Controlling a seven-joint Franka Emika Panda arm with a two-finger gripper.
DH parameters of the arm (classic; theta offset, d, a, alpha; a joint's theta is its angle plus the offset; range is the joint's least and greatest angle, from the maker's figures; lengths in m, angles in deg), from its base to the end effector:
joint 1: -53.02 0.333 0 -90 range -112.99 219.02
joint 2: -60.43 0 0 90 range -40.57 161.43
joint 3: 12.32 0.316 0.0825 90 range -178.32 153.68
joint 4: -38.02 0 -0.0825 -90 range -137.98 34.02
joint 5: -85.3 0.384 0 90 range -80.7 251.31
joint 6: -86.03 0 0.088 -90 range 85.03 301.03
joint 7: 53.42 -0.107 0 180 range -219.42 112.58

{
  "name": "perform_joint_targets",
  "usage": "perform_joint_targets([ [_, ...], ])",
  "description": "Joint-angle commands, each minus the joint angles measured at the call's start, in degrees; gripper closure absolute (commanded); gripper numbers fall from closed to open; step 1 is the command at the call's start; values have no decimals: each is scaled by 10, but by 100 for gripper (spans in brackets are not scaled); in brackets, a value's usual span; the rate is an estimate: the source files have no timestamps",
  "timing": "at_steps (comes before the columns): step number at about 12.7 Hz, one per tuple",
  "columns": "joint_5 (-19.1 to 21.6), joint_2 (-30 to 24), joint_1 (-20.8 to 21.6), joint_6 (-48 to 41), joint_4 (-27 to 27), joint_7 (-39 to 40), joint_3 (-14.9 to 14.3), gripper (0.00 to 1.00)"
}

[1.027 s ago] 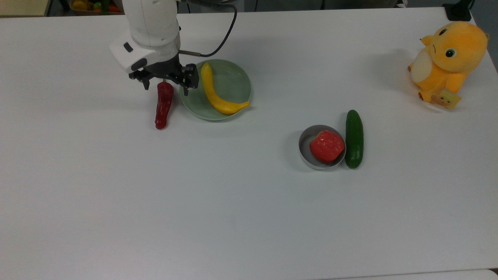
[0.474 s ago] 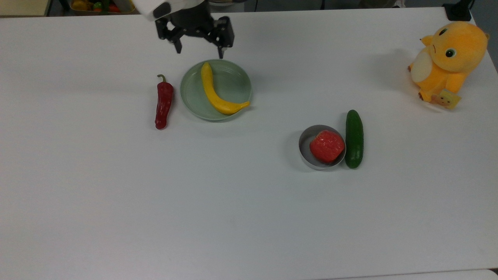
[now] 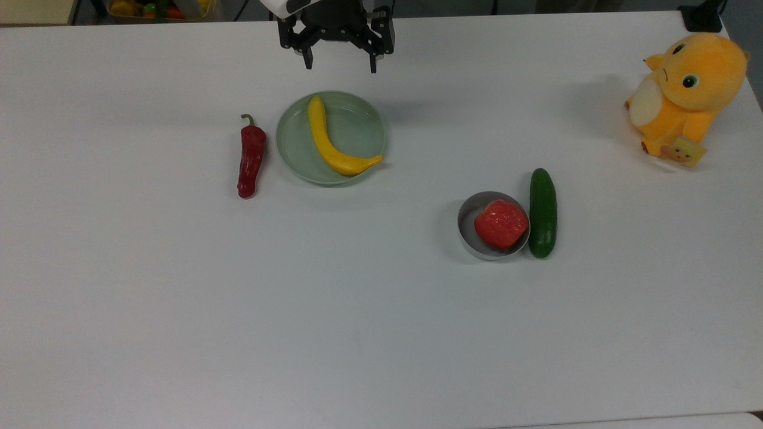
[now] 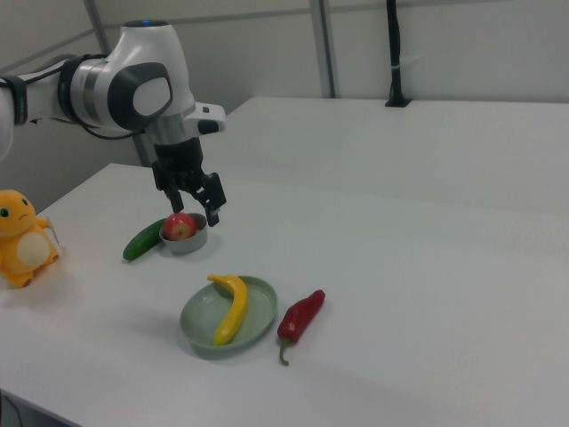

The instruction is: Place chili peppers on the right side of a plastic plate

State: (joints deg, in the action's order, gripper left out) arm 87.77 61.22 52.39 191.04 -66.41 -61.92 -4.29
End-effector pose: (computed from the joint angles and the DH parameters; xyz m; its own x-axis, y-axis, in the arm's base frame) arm 0.5615 0.0761 0.5195 0.9995 -0.0302 -0.0102 -0.0306 -0.9986 -0.0425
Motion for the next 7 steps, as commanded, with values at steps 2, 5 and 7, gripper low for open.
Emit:
perform_joint_targets([
  [2, -15, -18, 2, 27, -27, 4, -1, 0],
  [5, -50, -15, 14, 22, -28, 11, 0, 0],
  [7, -50, -15, 14, 21, -28, 13, -1, 0],
])
